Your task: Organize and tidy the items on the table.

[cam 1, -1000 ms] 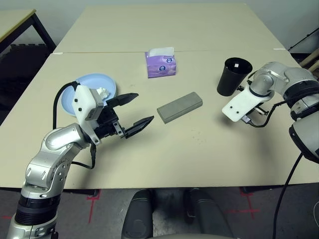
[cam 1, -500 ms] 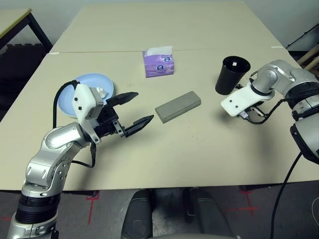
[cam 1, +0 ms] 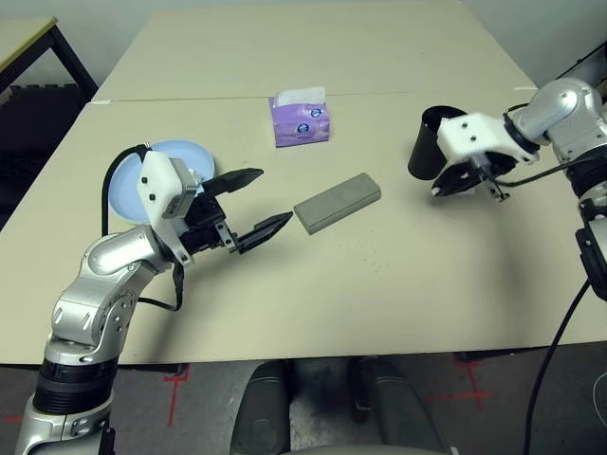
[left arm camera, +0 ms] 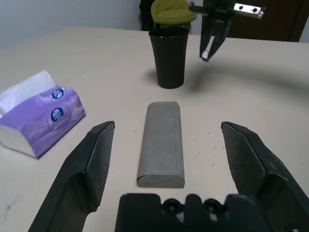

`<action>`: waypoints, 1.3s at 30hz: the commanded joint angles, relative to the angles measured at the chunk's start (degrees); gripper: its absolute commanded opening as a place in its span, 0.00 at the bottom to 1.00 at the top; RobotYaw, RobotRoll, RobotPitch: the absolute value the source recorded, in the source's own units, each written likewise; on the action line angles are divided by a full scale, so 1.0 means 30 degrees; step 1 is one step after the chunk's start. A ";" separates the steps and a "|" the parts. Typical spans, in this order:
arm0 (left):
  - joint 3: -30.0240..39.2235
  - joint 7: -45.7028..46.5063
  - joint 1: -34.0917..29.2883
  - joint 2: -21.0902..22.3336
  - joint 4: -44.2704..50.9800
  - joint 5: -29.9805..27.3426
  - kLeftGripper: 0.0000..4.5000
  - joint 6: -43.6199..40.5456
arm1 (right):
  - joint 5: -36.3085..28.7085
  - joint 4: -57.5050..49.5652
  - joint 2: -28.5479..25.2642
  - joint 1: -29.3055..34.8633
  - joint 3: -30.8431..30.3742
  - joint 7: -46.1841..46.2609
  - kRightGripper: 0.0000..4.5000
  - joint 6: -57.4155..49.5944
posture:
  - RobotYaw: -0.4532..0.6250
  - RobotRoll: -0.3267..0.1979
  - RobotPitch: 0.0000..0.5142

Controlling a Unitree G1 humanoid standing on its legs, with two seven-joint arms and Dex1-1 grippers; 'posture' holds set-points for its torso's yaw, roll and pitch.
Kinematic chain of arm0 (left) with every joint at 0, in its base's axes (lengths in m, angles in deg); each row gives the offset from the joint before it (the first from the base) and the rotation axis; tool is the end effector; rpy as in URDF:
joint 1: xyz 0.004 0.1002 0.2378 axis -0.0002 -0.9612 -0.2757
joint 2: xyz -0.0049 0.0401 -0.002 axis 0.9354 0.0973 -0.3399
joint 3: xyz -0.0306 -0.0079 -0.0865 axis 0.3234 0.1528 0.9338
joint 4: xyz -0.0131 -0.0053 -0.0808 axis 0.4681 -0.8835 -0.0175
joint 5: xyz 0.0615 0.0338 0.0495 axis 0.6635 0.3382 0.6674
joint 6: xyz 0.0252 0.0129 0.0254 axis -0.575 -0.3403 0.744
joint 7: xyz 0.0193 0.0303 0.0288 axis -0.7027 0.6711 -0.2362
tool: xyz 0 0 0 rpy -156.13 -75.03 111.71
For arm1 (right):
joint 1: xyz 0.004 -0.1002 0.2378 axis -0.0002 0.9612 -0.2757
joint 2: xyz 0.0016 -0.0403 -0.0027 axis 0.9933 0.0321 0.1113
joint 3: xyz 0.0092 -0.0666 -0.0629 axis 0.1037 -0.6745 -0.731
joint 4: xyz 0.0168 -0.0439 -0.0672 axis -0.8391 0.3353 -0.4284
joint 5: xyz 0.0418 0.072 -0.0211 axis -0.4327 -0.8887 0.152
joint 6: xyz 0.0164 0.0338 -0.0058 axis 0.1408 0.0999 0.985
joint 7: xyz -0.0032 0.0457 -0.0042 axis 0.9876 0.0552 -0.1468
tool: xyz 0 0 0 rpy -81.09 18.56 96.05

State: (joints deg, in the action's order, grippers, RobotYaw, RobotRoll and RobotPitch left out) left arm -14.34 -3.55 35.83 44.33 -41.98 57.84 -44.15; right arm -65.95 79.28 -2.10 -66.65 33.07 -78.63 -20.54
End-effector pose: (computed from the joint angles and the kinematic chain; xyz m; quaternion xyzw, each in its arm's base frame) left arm 0.2120 0.2235 0.1875 0.1163 -0.0914 -0.4600 0.8755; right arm 0.3268 -0.2382 0.2892 -0.4205 0.1458 0.6055 0.6598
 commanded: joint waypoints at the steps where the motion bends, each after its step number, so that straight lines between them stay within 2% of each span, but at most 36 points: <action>1: -0.0361 -0.0237 0.0177 -0.0107 -0.0576 0.0354 1.00 0.0344 | -0.3716 -0.3230 -0.0675 0.0182 0.0204 -0.0122 0.06 -0.4962 | 0.51 0.62 0.25; 6: -0.0576 -0.0374 0.0548 -0.0221 -0.1082 0.0532 1.00 0.0647 | -0.5533 -0.5338 -0.0335 0.0097 0.2194 -0.0122 0.06 -0.9437 | 0.50 0.62 0.22; 9: -0.0672 -0.0456 0.0728 -0.0285 -0.1323 0.0654 1.00 0.0831 | -0.5705 -0.5254 0.0595 -0.0248 0.4080 0.0879 0.06 -1.0299 | 0.50 0.62 0.21; 12: -0.0714 -0.0532 0.0830 -0.0336 -0.1514 0.0771 1.00 0.1014 | -0.4815 -0.4039 0.1845 -0.0666 0.5776 0.4128 0.06 -0.8866 | 0.49 0.62 0.21; 17: -0.0694 -0.0687 0.0920 -0.0356 -0.1737 0.0929 1.00 0.1210 | -0.2513 -0.1556 0.3223 -0.0878 0.7018 0.9040 0.06 -0.4728 | 0.49 0.62 0.20; 23: -0.0659 -0.0839 0.1010 -0.0294 -0.1929 0.0982 1.00 0.1340 | -0.0350 0.0878 0.3527 -0.1259 0.7426 1.2051 0.06 -0.1848 | 0.48 0.62 0.20; 29: -0.0603 -0.0897 0.0959 -0.0258 -0.1911 0.0973 1.00 0.1357 | 0.0761 0.2117 0.3367 -0.1472 0.7674 1.3054 0.06 -0.0627 | 0.48 0.62 0.19; 39: -0.0697 -0.0889 0.1075 -0.0287 -0.2062 0.1020 1.00 0.1322 | 0.0988 0.1607 0.2943 -0.0570 0.8541 1.3343 0.06 -0.0901 | 0.48 0.62 0.20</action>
State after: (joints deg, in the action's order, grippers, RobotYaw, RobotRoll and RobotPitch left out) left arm -15.64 -5.60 38.68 43.29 -47.99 60.20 -40.40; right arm -63.34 84.72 7.37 -69.40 57.83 -38.79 -22.91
